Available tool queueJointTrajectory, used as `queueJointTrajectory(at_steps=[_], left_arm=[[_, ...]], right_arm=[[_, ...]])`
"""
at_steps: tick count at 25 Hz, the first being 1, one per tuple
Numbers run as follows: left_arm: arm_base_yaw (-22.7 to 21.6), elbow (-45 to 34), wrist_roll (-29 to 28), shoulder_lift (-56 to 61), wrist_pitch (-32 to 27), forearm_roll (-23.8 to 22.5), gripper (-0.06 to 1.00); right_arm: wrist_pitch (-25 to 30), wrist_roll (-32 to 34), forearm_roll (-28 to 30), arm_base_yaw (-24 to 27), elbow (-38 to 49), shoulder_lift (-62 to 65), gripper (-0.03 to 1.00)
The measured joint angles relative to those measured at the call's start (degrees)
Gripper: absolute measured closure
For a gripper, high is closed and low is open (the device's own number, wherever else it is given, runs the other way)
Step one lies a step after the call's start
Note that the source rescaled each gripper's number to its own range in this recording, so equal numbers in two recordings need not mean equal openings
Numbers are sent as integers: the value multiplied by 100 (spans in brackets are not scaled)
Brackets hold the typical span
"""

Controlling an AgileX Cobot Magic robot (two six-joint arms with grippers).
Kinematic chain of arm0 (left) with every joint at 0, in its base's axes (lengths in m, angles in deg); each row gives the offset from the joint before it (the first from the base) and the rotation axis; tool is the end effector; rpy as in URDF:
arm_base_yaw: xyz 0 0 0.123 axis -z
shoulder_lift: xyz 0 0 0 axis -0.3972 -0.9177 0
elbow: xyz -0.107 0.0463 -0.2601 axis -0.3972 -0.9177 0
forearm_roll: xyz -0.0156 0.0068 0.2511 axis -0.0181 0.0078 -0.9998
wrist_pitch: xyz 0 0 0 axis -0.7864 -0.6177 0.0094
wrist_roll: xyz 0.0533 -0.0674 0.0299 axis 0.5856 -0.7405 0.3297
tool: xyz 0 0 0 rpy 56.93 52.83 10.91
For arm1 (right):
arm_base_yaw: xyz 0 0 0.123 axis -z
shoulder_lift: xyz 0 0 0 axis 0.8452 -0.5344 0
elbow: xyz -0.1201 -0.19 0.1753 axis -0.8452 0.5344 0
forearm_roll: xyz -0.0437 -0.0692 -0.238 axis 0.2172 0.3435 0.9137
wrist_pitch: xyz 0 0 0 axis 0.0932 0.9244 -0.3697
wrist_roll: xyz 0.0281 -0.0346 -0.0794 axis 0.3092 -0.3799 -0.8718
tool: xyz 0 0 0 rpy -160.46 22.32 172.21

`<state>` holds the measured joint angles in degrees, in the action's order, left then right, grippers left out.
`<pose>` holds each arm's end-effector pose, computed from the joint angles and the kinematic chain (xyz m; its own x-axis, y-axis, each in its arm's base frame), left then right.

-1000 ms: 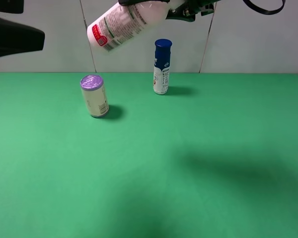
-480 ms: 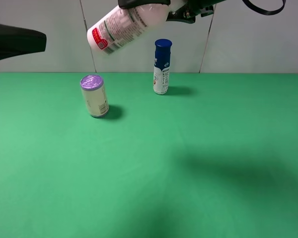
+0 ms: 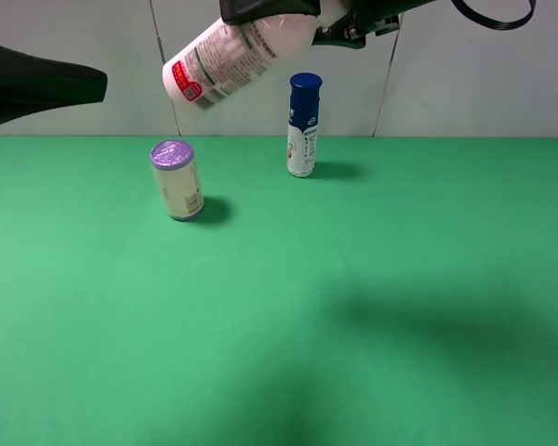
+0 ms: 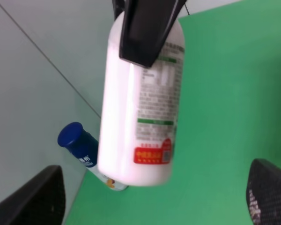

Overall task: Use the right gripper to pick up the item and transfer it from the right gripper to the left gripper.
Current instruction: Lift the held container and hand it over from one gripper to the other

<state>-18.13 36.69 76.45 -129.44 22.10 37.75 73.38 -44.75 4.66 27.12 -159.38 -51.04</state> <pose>0.1776 -0.0782 0.3520 0.2463 0.5655 -0.7871 0.7713 0.3774 0.5125 0.2397 0.2042 0.3686 -0.6692 -0.1084 -0.7352 -0.6795 0.4897 0.5463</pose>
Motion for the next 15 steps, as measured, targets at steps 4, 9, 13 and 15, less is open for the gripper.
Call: queueJointTrajectory(at_steps=[4, 9, 13, 15], left_arm=[[0, 30, 58, -147, -42, 15, 41], [0, 30, 129, -188, -175, 53, 41], [0, 30, 198, -188, -239, 234, 41], [0, 30, 205, -188, -233, 259, 41]], right_arm=[[81, 0, 0, 0, 0, 0, 91], [174, 0, 0, 0, 0, 0, 91], [178, 0, 0, 0, 0, 0, 91], [185, 0, 0, 0, 0, 0, 91]])
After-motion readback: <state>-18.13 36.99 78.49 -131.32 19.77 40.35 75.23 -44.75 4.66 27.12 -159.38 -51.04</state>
